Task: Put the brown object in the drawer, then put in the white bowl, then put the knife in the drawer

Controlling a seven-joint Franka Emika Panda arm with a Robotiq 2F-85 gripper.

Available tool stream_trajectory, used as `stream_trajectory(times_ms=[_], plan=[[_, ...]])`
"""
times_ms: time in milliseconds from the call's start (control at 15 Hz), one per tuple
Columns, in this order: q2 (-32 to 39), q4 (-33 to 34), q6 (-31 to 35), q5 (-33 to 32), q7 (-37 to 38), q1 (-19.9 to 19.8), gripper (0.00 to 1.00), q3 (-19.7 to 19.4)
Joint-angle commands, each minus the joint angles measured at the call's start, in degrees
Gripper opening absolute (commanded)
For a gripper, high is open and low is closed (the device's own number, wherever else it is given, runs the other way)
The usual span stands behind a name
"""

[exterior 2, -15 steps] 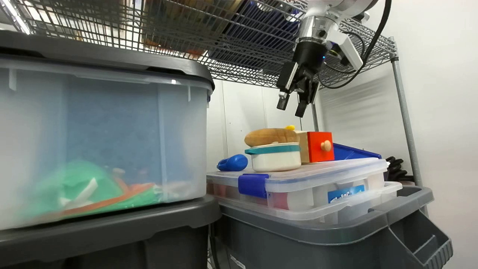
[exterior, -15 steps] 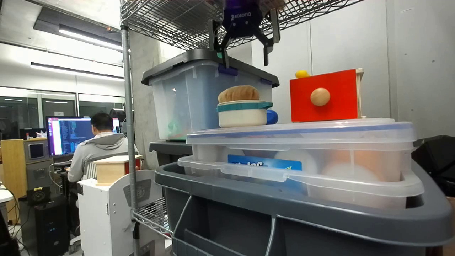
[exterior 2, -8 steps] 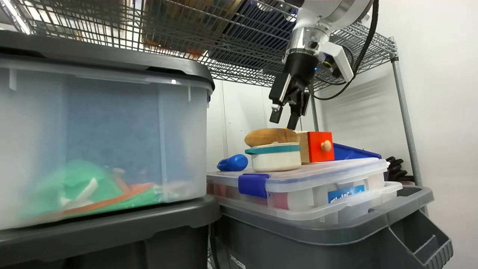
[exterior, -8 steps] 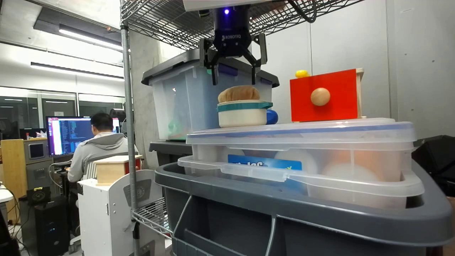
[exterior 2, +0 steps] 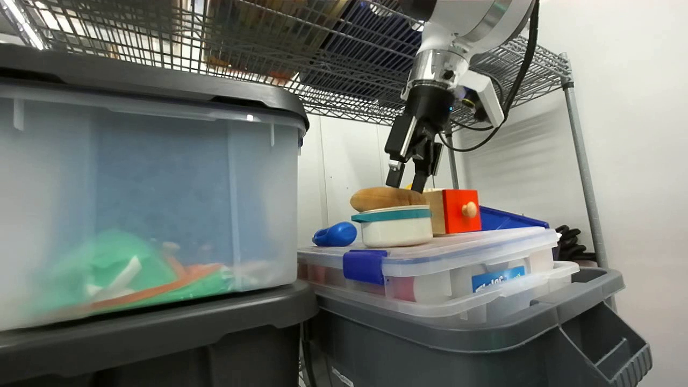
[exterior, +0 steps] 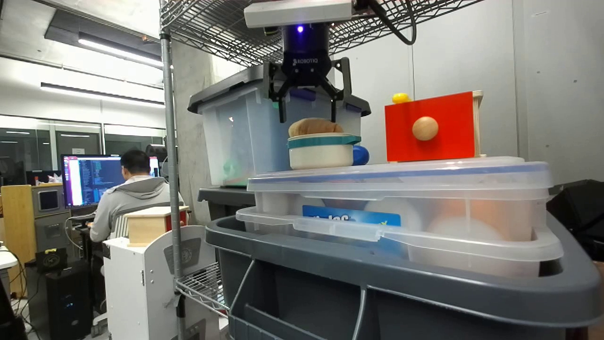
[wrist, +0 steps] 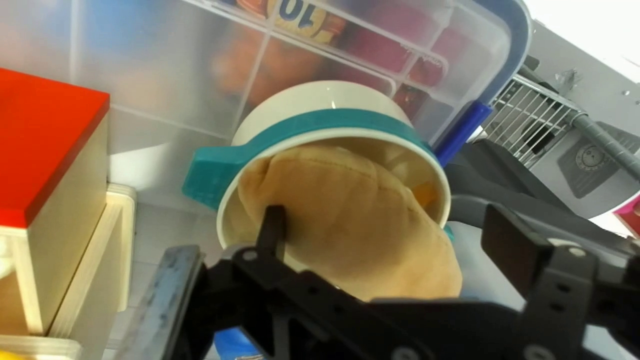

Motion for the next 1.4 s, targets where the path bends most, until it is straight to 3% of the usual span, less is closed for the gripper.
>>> stream_trajectory(times_ms=[0,67,267,733,867,933,1000,1333], plan=[[0.3,1.3,-1.9,1.3,-1.9,-0.4,0.91,0.3],[0.1,1.3,-2.3,1.5,-2.0,-0.4,0.85,0.3],[-0.1,1.4,-2.5,1.5,-2.2,-0.4,0.52,0.3],[-0.3,1.7,-3.9,1.5,-2.7,-0.5,0.02,0.2],[-0.2,1.9,-4.1,1.4,-2.7,-0.5,0.02,0.2],[-0.2,2.1,-4.1,1.3,-2.6,-0.5,0.19,0.2],[-0.1,2.2,-4.2,1.2,-2.5,-0.5,0.28,0.2],[0.1,3.2,-4.4,1.1,-2.6,-0.3,0.62,0.3]])
